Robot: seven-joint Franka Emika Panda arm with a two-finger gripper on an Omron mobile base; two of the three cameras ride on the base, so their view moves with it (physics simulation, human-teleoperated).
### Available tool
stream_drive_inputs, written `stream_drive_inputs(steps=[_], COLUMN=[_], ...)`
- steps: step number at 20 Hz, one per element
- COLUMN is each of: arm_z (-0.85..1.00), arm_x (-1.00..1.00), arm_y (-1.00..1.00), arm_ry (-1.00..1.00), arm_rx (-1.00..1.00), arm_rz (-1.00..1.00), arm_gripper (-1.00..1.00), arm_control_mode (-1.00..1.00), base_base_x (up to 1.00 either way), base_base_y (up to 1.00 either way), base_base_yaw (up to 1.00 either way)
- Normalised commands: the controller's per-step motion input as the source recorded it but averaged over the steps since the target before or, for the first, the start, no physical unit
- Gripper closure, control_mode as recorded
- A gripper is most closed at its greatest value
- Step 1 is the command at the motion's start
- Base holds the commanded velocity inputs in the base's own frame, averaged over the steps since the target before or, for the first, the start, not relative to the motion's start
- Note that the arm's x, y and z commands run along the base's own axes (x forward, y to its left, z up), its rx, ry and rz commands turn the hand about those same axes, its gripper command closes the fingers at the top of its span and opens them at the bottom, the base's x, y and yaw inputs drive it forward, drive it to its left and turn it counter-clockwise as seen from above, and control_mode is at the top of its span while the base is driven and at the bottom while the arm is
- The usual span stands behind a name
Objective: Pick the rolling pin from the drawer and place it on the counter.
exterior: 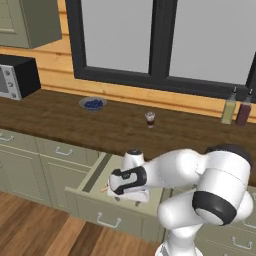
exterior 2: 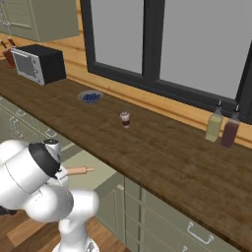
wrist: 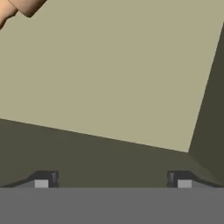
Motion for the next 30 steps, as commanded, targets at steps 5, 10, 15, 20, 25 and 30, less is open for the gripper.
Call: stream_drive_inputs(steps=[5,10,15,20,25,30], arm_z=[0.01,0.53,0.54,0.14,0.00,-0.06], arm_x=[-0.41,0.16,0.34,0.53,0.68,0.46], arm_y=[0.39,0.05,0.01,0.00,0.03,0.18], arm_ry=[0.13,0.00,0.00,0.00,-0.02,-0.07], arm_rx=[0.10,-0.18,-0.09,0.02,0.00,-0.04], arm_rz=[0.04,0.00,-0.04,-0.08,-0.12,-0.17], arm_gripper=[-1.00,-1.00,-1.00,-1.00,-1.00,-1.00], arm_control_mode=[-1.00,-1.00,-1.00,-1.00,-1.00,-1.00], base_base_x=[0.00,0.00,0.00,0.00,0.00,0.00], base_base_y=[0.00,0.00,0.00,0.00,0.00,0.00], base_base_yaw=[0.00,0.00,0.00,0.00,0.00,0.00])
